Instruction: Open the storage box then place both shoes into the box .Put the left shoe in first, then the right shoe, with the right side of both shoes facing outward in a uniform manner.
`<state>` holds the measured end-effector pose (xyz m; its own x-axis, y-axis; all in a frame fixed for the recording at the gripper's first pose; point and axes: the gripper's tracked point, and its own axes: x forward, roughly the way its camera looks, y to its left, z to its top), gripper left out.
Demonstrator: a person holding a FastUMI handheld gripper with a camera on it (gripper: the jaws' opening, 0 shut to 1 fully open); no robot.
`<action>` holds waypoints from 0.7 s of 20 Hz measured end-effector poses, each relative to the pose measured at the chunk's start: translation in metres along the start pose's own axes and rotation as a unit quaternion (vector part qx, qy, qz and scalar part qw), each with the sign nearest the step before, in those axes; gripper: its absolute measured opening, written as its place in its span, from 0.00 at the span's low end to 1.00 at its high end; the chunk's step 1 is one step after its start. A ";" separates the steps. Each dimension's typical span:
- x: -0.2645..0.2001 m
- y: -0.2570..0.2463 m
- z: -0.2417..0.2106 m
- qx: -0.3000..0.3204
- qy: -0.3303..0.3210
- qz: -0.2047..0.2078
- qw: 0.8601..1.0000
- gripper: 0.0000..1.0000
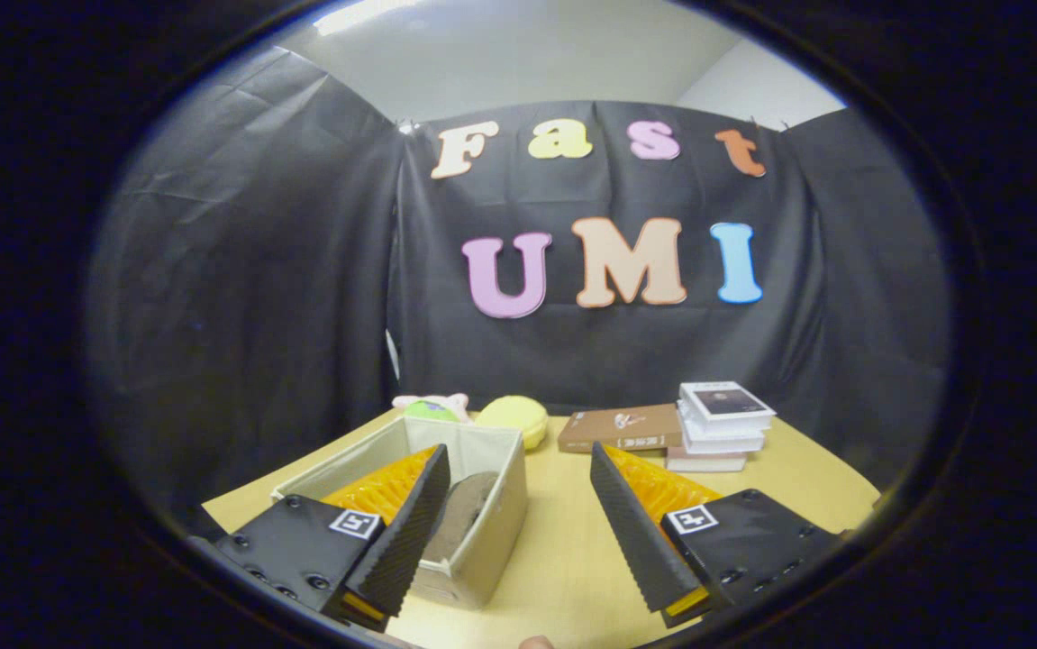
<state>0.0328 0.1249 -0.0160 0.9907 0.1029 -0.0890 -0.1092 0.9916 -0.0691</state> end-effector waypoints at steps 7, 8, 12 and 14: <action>-0.068 -0.035 -0.019 -0.003 -0.068 -0.027 0.997 0.99; -0.077 -0.035 -0.020 -0.006 -0.076 -0.032 0.997 0.99; -0.103 -0.041 -0.015 -0.007 -0.101 -0.054 0.993 0.99; -0.108 -0.042 -0.013 0.000 -0.107 -0.054 0.993 0.99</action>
<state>-0.0705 0.0710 -0.0169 0.9912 0.0092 0.1319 -0.0005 0.9978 -0.0658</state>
